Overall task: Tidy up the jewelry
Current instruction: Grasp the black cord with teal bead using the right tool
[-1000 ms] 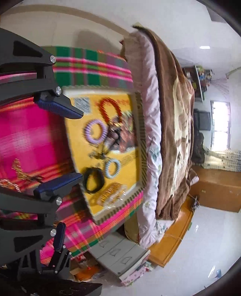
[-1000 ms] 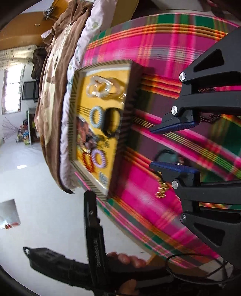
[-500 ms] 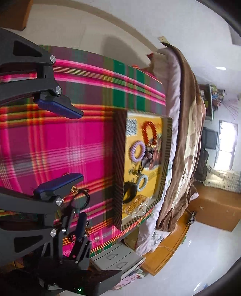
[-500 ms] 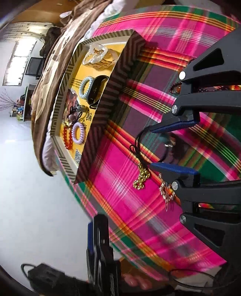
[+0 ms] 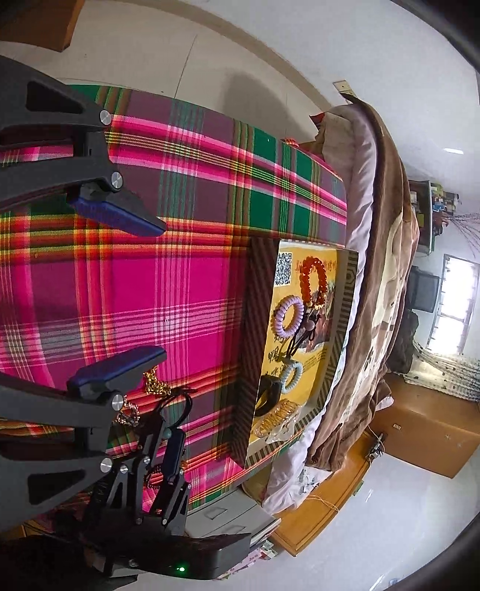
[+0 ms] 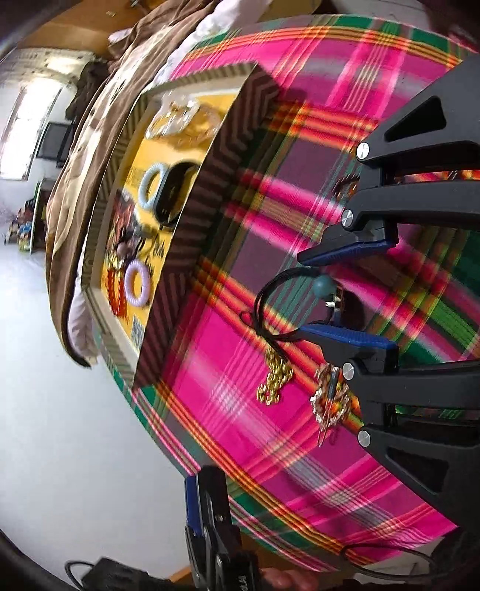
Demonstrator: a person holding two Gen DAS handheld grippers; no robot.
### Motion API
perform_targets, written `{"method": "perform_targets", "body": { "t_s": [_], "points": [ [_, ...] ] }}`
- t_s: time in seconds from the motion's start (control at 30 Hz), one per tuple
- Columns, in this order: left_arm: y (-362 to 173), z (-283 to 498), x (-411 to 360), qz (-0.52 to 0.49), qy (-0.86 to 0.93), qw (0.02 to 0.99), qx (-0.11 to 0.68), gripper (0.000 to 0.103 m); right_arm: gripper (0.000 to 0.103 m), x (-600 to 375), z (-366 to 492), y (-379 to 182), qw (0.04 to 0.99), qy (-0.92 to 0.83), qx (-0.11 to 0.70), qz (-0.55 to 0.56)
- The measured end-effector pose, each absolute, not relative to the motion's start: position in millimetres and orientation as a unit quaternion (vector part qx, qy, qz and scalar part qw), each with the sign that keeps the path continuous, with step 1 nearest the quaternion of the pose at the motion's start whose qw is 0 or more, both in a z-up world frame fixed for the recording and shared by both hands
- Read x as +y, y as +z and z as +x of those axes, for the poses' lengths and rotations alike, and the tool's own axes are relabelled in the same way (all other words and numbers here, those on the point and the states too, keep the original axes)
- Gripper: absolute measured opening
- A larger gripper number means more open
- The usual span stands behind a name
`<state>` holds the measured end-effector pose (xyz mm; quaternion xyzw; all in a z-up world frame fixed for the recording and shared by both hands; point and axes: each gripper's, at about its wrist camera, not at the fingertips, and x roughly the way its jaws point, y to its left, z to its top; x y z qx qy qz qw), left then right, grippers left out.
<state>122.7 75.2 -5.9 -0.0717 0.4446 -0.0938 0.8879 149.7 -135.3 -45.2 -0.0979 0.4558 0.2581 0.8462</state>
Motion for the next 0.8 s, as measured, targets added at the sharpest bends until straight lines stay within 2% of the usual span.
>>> {"method": "perform_targets", "body": {
  "t_s": [0.27,0.4,0.43,0.8],
  "points": [
    [-8,125,69,-0.073,-0.100,0.885,0.448,0.061,0.033,-143,142,-46,0.852,0.255,0.449,-0.084],
    [-10,125,66,-0.068,-0.101,0.884,0.452,0.061,0.019,-145,141,-46,0.860,0.244,0.440,-0.082],
    [-10,126,65,-0.066,-0.100,0.883,0.453,0.061,0.019,-148,142,-46,0.861,0.242,0.441,-0.075],
    [-14,131,53,-0.052,-0.104,0.880,0.461,0.061,0.018,-172,137,-33,0.882,0.224,0.413,-0.036]
  ]
}}
